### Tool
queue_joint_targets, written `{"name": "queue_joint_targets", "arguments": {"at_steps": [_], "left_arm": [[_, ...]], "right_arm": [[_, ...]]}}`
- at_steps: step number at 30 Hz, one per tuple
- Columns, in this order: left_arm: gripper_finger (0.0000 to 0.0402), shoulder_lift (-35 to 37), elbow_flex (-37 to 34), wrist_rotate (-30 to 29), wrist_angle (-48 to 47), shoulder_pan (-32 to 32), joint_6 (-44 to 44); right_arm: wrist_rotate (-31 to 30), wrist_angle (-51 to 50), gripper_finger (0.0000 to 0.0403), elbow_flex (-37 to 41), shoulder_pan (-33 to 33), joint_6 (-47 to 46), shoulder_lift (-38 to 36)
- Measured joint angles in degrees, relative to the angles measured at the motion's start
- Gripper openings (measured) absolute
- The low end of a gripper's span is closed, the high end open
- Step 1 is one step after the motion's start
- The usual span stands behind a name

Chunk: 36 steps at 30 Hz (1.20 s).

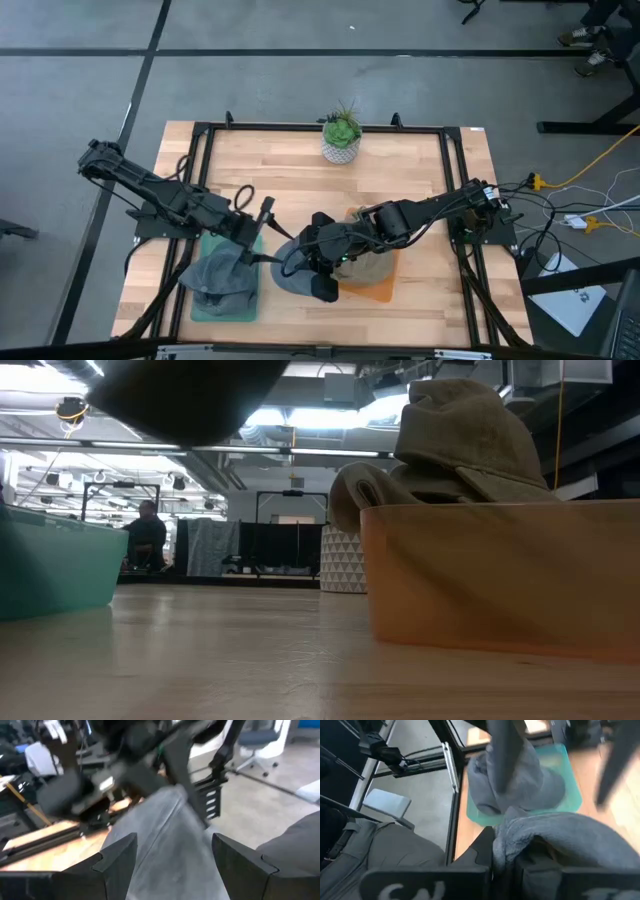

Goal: Pick & Place hat
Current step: Put the blue cap into the green bin

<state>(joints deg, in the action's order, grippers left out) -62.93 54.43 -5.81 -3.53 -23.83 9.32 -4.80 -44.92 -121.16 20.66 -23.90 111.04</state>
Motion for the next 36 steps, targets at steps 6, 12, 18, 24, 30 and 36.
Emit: {"name": "queue_joint_targets", "arguments": {"at_steps": [6,12,18,24,30,36], "left_arm": [[0.0252,-2.5,0.0,-2.0,1.5,0.0,-0.4],[0.0252,-3.2,0.0,-0.4,3.6,0.1,-3.3],[0.0252,-3.2,0.0,2.1,3.1,0.1,-6.1],[0.0251,-2.4,0.0,3.4,0.9,0.0,-8.8],[0.0214,-2.3,0.0,8.9,-1.5,-0.1,-9.8],[0.0129,-2.3,0.0,8.6,-2.2,-0.1,-9.6]], "right_arm": [[0.0,3.0,0.0023,0.0,0.5,5.1,0.0],[-3.5,3.8,0.0018,0.0,0.6,7.0,0.0],[-5.4,3.5,0.0027,0.0,0.6,7.8,0.0],[-6.6,3.1,0.0018,0.0,0.7,8.7,0.0],[-6.5,3.5,0.0028,0.1,0.9,9.9,0.0],[-6.3,5.2,0.0017,2.5,0.9,13.1,0.0]]}}
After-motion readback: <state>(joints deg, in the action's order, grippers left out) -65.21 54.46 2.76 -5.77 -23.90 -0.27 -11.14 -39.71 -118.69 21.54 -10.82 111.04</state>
